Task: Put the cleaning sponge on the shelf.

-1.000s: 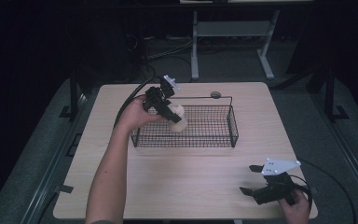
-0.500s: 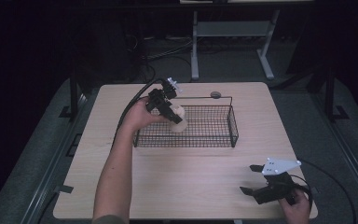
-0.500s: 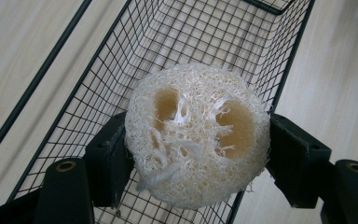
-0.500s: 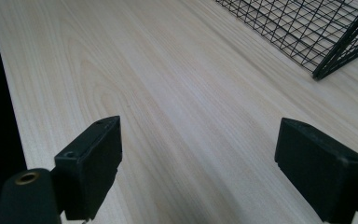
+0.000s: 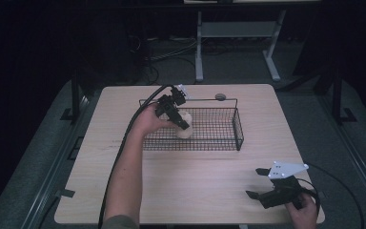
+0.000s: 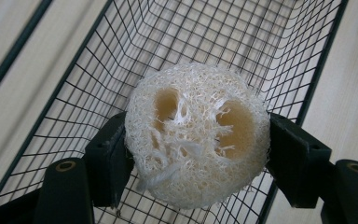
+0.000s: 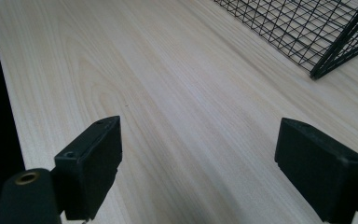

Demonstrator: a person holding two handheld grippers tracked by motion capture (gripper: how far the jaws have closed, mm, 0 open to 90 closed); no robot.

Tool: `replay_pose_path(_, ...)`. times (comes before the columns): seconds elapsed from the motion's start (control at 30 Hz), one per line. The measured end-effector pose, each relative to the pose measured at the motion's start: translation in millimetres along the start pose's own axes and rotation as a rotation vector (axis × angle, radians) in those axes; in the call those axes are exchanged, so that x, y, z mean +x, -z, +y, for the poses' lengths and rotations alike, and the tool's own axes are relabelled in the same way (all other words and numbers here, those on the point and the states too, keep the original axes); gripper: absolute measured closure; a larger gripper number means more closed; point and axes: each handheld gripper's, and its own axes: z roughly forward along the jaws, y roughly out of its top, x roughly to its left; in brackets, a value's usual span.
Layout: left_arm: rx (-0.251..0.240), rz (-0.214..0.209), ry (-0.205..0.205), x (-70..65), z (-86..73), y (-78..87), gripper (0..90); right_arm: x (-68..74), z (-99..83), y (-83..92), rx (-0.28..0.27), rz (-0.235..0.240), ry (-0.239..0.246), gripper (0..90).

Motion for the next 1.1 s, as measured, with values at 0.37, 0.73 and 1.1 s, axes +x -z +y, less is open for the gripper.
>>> replay_pose_path(0.37,0.014,0.003,0.014,3.6,-0.2,-10.1,29.2,-1.2,-0.4,0.6,-0.005,-0.003,-0.004,14.2)
replay_pose_path(0.73,0.037,0.003,0.01,3.8,1.4,-19.1,29.1,-1.2,-0.2,0.1,-0.005,-0.001,-0.006,14.2)
replay_pose_path(1.1,0.044,-0.001,0.007,3.8,2.6,-22.3,29.1,-1.2,0.0,0.1,-0.006,-0.002,-0.002,14.2)
